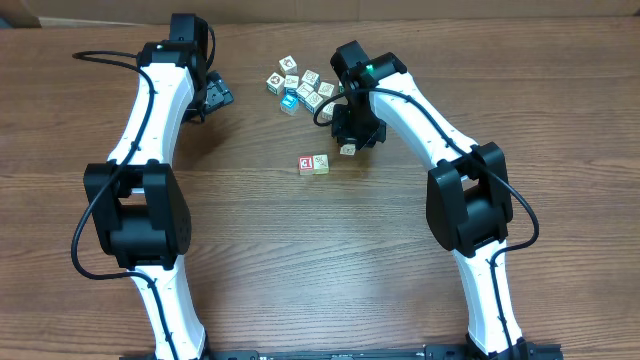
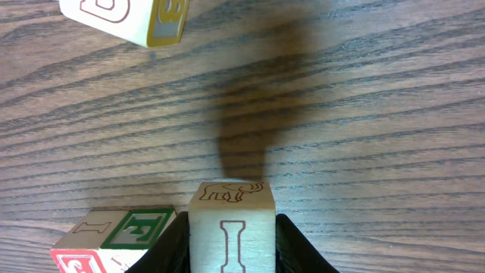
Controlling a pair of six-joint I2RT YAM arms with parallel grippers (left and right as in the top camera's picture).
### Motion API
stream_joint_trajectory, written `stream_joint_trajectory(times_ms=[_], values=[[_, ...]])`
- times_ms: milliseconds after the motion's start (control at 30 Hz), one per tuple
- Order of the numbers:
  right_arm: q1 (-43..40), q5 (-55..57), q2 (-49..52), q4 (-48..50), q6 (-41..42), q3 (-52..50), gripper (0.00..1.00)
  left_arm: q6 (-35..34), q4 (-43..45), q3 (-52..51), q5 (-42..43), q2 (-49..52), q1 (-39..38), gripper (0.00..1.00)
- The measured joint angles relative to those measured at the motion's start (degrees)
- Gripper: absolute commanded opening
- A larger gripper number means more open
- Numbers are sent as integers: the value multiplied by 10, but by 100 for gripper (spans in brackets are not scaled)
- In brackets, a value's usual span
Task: Form a horizontal line
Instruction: 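Close the right gripper on the white I block and lift it, then carry the I block down and set it right of the block pair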
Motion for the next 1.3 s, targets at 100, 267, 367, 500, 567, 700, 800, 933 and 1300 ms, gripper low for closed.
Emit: stream_joint_trajectory(times_ms=[100,267,367,500,567,700,800,933,1300], values=[[0,0,0,-10,-2,0,28,0,0,0,0,0,0,100],[0,0,0,-21,-2,0,28,0,0,0,0,0,0,100],[0,0,0,-21,-2,0,28,0,0,0,0,0,0,100],[0,0,0,-19,-2,0,27,0,0,0,0,0,0,100],[0,0,0,-20,-2,0,28,0,0,0,0,0,0,100],[1,0,0,-27,-2,0,28,0,0,0,0,0,0,100],[5,0,0,-22,-7,0,28,0,0,0,0,0,0,100],[15,0,0,-18,-19,0,28,0,0,0,0,0,0,99],[23,3,0,-17,-31,0,28,0,0,0,0,0,0,100]])
